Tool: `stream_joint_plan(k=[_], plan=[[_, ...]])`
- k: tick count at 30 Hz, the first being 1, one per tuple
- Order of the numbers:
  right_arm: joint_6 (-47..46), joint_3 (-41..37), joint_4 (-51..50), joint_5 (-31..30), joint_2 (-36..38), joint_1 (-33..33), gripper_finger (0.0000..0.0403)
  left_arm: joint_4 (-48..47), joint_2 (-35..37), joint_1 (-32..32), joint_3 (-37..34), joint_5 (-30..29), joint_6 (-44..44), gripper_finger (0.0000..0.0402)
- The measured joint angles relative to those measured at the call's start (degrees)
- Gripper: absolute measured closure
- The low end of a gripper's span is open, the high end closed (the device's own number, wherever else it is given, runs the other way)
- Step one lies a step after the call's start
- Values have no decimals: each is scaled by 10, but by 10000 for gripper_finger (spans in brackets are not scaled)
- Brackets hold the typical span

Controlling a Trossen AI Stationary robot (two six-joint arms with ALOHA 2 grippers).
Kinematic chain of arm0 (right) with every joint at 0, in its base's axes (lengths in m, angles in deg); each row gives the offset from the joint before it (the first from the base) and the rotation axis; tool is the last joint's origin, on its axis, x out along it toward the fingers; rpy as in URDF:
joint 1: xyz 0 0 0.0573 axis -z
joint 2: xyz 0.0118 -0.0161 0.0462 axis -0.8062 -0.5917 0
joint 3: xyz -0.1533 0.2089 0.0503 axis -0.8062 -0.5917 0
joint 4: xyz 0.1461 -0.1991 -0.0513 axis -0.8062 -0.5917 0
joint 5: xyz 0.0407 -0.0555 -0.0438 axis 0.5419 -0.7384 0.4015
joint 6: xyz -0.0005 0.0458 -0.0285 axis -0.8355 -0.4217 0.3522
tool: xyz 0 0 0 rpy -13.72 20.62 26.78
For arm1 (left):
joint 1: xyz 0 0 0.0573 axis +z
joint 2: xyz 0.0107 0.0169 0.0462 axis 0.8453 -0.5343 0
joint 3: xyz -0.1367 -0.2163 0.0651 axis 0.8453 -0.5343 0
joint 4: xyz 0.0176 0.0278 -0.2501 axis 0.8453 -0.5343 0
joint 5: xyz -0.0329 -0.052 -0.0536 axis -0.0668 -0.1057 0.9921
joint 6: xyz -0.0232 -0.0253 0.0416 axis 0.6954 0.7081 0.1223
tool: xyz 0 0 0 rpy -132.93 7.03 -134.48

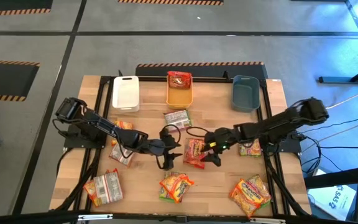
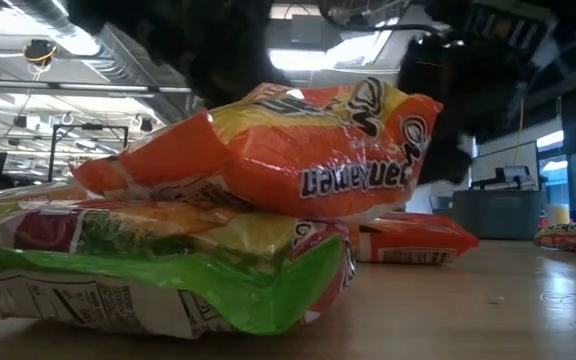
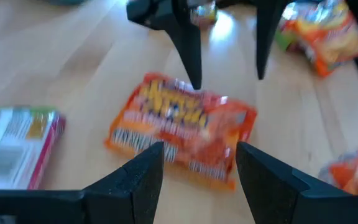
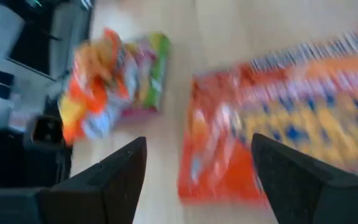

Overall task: Sort Maruchan noodles
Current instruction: Put the orange noodle pack into the yellow bin

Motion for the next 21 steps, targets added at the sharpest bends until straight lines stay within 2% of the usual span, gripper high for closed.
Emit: stream_joint_plan(k=[4,8,15,21], plan=[[-65,-18,-98,-39,71,-32,127,70,-42,8,1,9,-18,207],[-162,-60,-109,-83,100,-58,127,110,-97,25,0,16,-17,207],[-308,-146,34,-140,83,-58,127,130,-166,48,1,36,16,207],[-337,-159,112,-161,40,-58,127,133,-182,49,2,37,29,207]])
